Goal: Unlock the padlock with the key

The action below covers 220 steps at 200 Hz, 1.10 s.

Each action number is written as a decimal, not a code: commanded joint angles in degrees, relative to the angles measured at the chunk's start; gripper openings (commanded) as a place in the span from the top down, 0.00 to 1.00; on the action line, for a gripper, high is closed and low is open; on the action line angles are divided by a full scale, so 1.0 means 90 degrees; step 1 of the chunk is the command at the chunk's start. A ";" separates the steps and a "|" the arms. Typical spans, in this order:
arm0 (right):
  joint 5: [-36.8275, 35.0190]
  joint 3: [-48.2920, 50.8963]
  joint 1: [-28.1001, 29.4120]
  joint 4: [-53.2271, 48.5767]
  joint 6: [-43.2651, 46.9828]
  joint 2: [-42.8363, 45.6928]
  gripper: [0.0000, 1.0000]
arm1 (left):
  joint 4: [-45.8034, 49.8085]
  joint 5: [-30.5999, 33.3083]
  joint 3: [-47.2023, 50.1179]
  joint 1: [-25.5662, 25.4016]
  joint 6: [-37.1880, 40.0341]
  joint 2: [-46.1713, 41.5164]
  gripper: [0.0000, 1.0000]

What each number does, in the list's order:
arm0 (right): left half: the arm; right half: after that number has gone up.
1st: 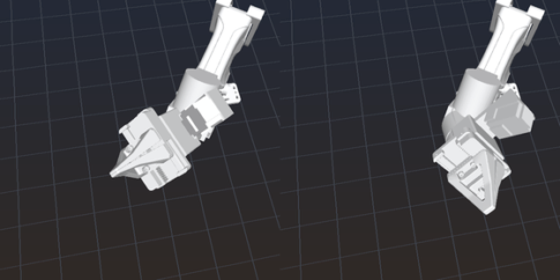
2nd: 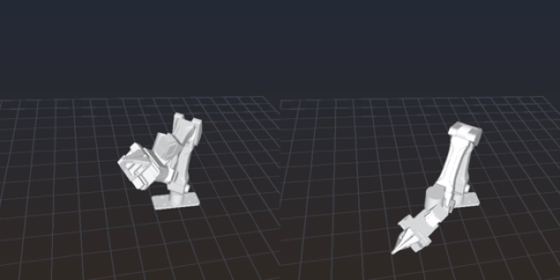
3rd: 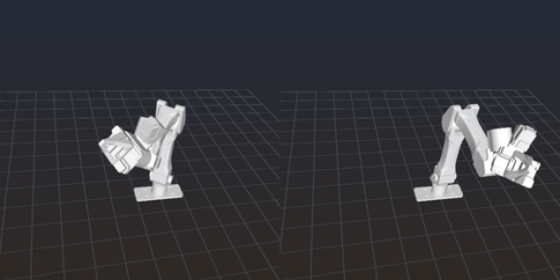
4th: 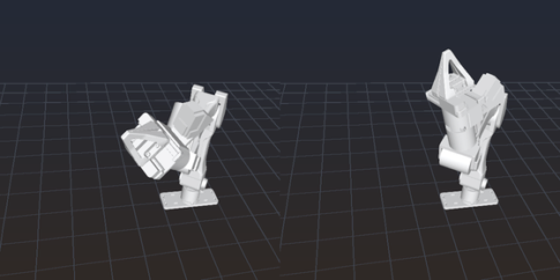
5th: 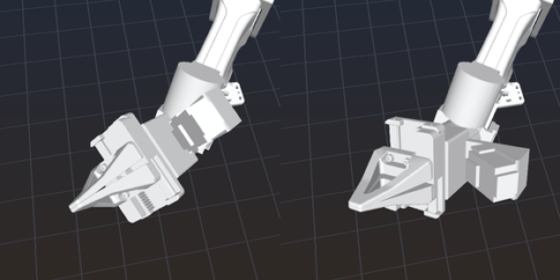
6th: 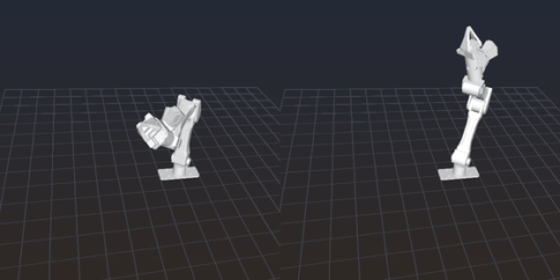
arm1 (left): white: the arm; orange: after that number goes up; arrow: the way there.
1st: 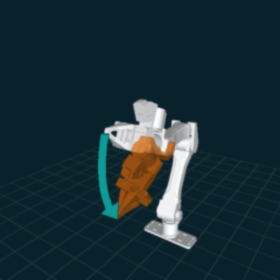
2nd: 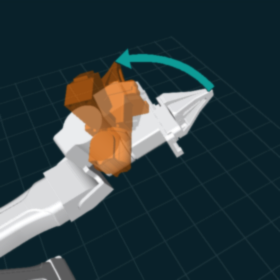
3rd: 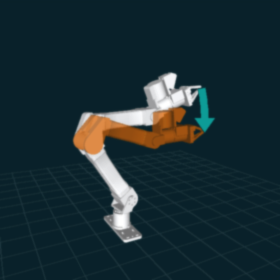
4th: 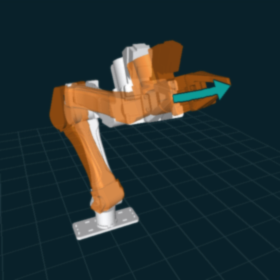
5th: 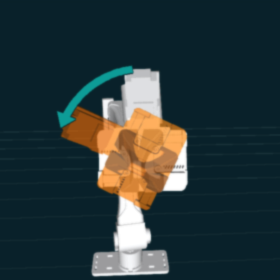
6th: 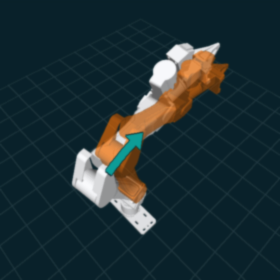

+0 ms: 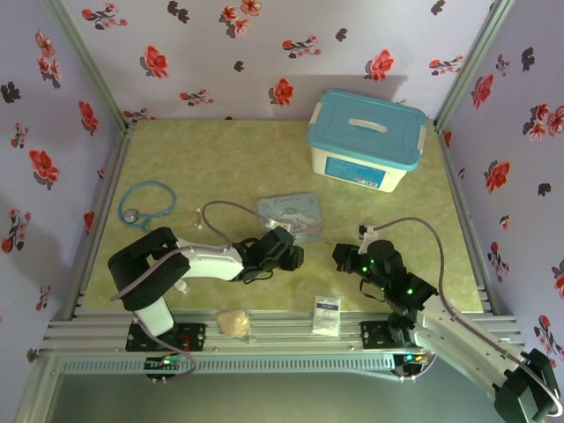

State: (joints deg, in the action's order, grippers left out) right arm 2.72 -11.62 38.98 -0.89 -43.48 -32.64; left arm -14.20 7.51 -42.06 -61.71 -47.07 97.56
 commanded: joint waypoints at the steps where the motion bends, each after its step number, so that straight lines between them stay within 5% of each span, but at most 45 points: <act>1: -0.0117 -0.0022 -0.0029 -0.0059 0.0110 -0.0003 1.00 | -0.0309 0.0137 0.0201 -0.0083 -0.0109 0.0113 0.58; 38: -0.0112 0.0164 -0.0032 0.0204 -0.0079 -0.0035 1.00 | -0.0541 0.0142 0.0362 -0.0096 -0.0267 0.0093 0.72; 132: 0.0003 0.0295 -0.0030 0.0510 -0.0256 -0.0281 1.00 | -0.1227 0.0162 0.0437 -0.0116 -0.0977 0.0011 0.88; 165: 0.0122 0.0316 -0.0067 0.1084 -0.0970 -0.1054 1.00 | -0.2451 0.0235 0.0748 -0.0058 -0.1698 0.0096 1.00; 220: 0.1028 0.0224 -0.0132 0.2935 -0.2311 -0.2925 1.00 | -0.5050 0.0814 0.1308 -0.0050 -0.2903 0.0907 1.00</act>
State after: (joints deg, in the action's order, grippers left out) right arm 8.23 -9.30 38.06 14.68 -57.60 -56.01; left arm -43.72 9.76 -32.25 -62.41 -65.89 101.89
